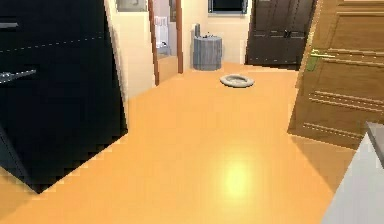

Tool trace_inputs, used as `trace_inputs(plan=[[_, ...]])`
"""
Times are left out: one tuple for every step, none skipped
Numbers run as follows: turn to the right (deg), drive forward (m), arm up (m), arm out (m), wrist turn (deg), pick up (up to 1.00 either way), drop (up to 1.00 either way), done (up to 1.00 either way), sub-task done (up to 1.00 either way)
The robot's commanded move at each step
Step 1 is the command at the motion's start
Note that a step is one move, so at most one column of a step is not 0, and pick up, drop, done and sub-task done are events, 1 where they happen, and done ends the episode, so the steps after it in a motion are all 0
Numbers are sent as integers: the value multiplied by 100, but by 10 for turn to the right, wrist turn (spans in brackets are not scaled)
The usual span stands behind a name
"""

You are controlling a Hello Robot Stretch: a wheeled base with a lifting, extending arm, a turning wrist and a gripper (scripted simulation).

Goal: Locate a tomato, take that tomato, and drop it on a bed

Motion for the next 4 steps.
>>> trace_inputs(plan=[[450,0,0,0,0,0,0,0,0],[270,0,0,0,0,0,0,0,0],[0,5,0,0,0,0,0,0,0],[-450,0,0,0,0,0,0,0,0]])
